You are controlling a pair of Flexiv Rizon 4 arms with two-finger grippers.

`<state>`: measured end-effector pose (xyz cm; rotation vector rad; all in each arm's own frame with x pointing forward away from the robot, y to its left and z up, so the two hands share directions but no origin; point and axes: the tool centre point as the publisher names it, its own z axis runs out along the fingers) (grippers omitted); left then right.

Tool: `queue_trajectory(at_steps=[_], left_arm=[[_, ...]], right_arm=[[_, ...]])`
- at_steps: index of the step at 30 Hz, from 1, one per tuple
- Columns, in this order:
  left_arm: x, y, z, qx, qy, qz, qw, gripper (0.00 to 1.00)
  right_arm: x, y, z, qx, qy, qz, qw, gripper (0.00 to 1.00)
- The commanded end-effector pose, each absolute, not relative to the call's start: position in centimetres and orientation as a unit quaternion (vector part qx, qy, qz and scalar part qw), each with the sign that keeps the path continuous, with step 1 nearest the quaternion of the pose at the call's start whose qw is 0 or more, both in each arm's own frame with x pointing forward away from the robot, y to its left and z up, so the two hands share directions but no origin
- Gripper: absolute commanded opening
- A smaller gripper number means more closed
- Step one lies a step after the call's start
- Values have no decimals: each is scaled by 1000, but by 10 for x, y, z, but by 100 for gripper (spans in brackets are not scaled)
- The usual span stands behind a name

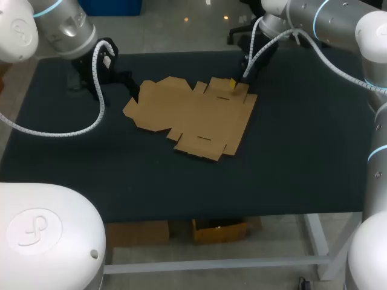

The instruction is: Assemble the packaging by folding the flat box into shape, placing the metal phone stand inside, and closing the box properly

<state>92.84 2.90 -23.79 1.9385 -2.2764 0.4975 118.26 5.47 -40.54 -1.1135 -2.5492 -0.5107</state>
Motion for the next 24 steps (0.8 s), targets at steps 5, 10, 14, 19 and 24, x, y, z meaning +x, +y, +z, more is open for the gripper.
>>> queue_trajectory(at_steps=[5, 10, 14, 19, 24], left_arm=[[927, 30, -241, 642, -747, 163, 56, 100], [924, 32, -241, 643, -746, 164, 58, 100], [923, 33, -243, 644, -744, 165, 60, 100], [922, 33, -244, 645, -744, 166, 61, 100], [920, 33, -244, 645, -744, 165, 59, 100]], right_arm=[[1183, 58, -401, -363, -876, -203, 245, 100], [1177, 59, -401, -361, -876, -203, 249, 100], [1170, 60, -403, -360, -875, -202, 254, 100], [1166, 56, -405, -364, -872, -199, 260, 83], [1163, 52, -404, -369, -869, -198, 263, 55]])
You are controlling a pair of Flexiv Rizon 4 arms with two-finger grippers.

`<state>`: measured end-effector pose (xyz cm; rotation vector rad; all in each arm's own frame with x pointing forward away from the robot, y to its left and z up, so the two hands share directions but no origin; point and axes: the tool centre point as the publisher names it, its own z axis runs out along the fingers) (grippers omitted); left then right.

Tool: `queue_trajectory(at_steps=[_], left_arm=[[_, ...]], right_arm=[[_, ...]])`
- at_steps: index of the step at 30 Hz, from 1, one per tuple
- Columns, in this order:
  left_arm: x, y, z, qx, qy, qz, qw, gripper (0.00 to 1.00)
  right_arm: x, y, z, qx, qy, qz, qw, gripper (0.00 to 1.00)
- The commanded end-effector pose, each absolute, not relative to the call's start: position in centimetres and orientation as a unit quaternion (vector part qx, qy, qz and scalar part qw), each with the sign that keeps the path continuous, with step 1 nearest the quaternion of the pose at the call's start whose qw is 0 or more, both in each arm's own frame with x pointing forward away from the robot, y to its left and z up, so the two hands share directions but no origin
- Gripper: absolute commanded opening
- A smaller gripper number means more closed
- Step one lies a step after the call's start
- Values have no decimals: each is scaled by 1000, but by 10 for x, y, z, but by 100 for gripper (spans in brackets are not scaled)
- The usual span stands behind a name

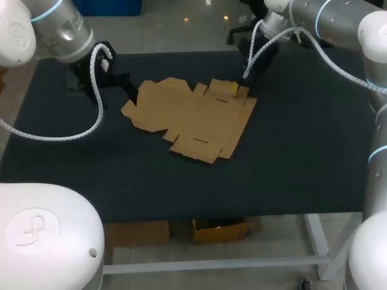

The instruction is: Assemble the packaging by folding the flat box into shape, placing the metal phone stand inside, and closing the box properly

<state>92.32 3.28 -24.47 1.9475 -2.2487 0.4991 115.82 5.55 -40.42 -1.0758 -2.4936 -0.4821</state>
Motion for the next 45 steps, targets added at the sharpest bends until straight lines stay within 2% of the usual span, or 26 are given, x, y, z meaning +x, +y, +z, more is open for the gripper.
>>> queue_trajectory(at_steps=[1, 15, 24, 30, 33, 36, 39, 45], left_arm=[[920, 33, -244, 646, -743, 165, 59, 100], [921, 28, -244, 643, -746, 161, 57, 100], [920, 27, -244, 646, -744, 159, 55, 100], [920, 26, -243, 648, -744, 157, 52, 100], [920, 26, -243, 648, -744, 156, 51, 100], [920, 25, -243, 648, -744, 155, 51, 100], [920, 25, -243, 648, -744, 154, 51, 100], [920, 24, -243, 647, -745, 154, 51, 100]], right_arm=[[1163, 51, -404, -370, -869, -198, 263, 50], [1159, 36, -405, -386, -857, -210, 268, 44], [1160, 37, -411, -387, -855, -210, 275, 45], [1160, 36, -412, -390, -852, -213, 279, 42], [1160, 35, -412, -391, -851, -215, 279, 32], [1160, 33, -411, -393, -849, -216, 278, 28], [1159, 31, -409, -396, -848, -219, 277, 19], [1158, 27, -406, -399, -846, -225, 274, 16]])
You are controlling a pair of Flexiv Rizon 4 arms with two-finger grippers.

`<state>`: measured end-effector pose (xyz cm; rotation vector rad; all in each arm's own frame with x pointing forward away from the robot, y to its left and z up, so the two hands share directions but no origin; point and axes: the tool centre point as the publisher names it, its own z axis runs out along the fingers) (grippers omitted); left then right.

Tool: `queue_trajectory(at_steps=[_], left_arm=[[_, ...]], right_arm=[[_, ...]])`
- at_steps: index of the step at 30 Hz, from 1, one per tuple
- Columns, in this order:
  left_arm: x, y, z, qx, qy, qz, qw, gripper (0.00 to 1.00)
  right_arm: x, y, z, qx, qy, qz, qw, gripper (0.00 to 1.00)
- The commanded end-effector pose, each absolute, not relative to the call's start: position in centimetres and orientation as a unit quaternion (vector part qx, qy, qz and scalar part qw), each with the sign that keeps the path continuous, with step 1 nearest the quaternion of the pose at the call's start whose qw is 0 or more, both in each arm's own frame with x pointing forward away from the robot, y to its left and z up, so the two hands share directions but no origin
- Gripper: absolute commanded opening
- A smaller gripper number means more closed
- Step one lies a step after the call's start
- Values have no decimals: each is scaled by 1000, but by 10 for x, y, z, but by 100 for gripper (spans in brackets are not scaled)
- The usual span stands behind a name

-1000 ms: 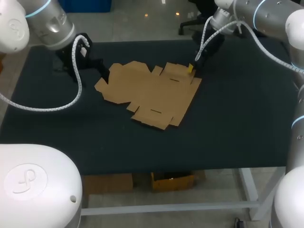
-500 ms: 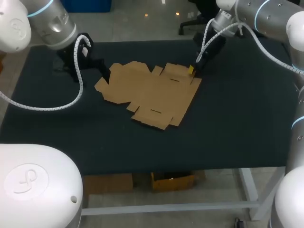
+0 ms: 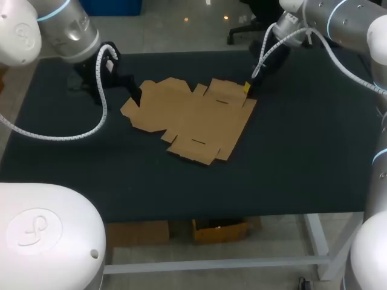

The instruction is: Assemble the packaging by folding the flat box into shape, placing the metal phone stand inside, and closing the box properly

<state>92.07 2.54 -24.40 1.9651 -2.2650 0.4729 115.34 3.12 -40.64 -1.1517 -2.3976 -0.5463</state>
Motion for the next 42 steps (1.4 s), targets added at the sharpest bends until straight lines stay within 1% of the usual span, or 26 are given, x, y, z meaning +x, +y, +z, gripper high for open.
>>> queue_trajectory(at_steps=[1, 17, 21, 22, 28, 38, 39, 40, 42], left_arm=[[920, 24, -243, 647, -745, 154, 51, 100], [917, 27, -245, 651, -742, 153, 52, 100], [917, 27, -245, 651, -742, 153, 52, 100], [917, 27, -245, 651, -742, 153, 52, 100], [916, 28, -245, 650, -743, 154, 53, 100], [916, 27, -246, 647, -745, 153, 55, 100], [916, 27, -246, 646, -745, 153, 56, 100], [917, 26, -246, 645, -746, 153, 57, 100], [917, 25, -246, 644, -747, 154, 57, 100]], right_arm=[[1158, 27, -406, -399, -846, -226, 274, 16], [1156, 33, -404, -392, -845, -235, 277, 13], [1155, 34, -401, -390, -845, -238, 277, 5], [1154, 34, -400, -390, -845, -240, 276, 0], [1149, 31, -397, -391, -843, -253, 271, 0], [1119, 15, -387, -392, -840, -278, 253, 0], [1118, 14, -387, -392, -840, -278, 253, 14], [1118, 14, -387, -392, -840, -278, 252, 36], [1120, 12, -388, -393, -840, -276, 252, 53]])
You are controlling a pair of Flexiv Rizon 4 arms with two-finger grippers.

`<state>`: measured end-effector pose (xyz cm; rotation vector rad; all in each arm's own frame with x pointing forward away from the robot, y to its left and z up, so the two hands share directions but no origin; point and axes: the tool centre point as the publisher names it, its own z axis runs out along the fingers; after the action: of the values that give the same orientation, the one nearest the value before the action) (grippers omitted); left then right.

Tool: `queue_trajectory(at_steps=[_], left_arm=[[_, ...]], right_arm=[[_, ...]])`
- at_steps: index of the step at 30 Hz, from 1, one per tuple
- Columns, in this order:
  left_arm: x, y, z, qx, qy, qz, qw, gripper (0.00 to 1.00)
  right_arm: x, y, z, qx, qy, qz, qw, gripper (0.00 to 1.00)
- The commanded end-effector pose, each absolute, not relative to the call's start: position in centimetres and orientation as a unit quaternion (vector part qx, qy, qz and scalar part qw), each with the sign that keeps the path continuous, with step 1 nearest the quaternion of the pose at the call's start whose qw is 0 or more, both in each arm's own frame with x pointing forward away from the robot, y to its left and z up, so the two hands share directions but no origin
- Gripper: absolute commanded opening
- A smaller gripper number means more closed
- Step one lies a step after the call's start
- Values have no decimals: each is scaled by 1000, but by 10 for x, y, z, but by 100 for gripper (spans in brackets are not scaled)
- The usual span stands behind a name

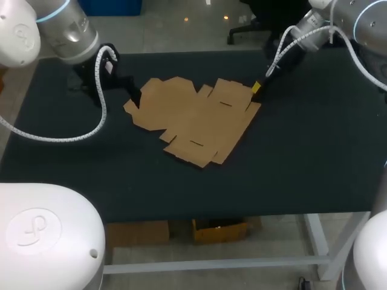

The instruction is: Assemble the packaging by folding the flat box into shape, placing the metal phone stand inside, and closing the box properly

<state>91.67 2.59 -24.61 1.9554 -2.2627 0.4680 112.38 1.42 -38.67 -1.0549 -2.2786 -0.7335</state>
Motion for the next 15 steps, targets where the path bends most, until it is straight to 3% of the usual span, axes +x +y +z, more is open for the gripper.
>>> queue_trajectory(at_steps=[1, 4, 6, 15], left_arm=[[917, 25, -246, 643, -748, 154, 57, 100], [917, 25, -246, 643, -748, 155, 56, 100], [917, 26, -246, 644, -748, 154, 56, 100], [916, 26, -246, 646, -746, 152, 56, 100]], right_arm=[[1121, 12, -388, -394, -839, -276, 254, 64], [1125, 12, -390, -392, -840, -272, 257, 86], [1127, 14, -390, -392, -842, -267, 258, 93], [1144, 14, -392, -391, -848, -250, 255, 93]])
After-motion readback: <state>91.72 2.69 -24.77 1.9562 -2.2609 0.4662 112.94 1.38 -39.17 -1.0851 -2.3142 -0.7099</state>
